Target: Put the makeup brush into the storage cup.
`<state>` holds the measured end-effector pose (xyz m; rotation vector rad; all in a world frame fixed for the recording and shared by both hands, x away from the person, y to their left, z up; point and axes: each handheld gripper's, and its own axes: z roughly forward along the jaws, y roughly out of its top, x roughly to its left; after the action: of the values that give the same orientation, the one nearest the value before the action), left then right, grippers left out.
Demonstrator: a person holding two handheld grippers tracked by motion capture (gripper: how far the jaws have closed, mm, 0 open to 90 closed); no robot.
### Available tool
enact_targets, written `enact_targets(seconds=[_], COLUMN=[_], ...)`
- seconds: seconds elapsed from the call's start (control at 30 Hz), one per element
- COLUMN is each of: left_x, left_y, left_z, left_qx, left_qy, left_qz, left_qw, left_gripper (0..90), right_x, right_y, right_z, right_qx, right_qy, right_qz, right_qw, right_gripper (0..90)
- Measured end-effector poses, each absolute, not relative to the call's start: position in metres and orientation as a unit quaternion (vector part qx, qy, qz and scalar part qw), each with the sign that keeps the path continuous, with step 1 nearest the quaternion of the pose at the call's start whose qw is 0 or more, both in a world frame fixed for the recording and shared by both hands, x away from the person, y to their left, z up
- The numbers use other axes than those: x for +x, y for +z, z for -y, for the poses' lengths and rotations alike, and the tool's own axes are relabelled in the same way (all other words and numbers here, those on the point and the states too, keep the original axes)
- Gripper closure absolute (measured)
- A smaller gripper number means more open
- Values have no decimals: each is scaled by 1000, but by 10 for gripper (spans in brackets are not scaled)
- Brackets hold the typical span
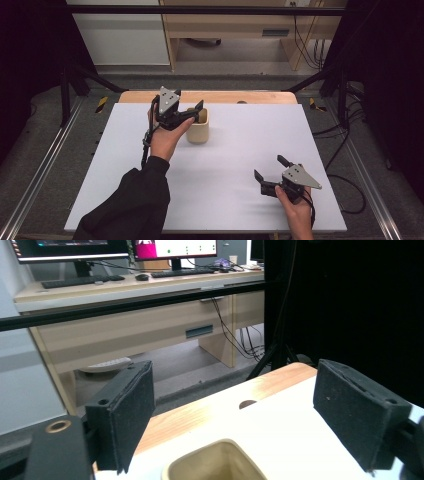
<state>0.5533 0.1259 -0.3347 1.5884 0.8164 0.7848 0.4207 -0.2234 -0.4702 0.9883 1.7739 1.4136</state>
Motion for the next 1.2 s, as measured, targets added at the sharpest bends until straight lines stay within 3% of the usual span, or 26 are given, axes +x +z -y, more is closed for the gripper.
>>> enact_targets(seconds=[0.33, 1.2], left_x=[559, 523], left_y=[-336, -337], left_z=[-116, -85], left_qx=[692, 718], left_qy=[312, 253], left_qz=[-329, -258], left_qw=[561, 595], left_gripper=[81, 31], right_x=[421, 418], right_y=[-470, -467], right_z=[225, 234], right_qx=[383, 399], right_qy=[540, 540], right_qz=[-679, -668], right_qw=[319, 320], right_gripper=[44, 37])
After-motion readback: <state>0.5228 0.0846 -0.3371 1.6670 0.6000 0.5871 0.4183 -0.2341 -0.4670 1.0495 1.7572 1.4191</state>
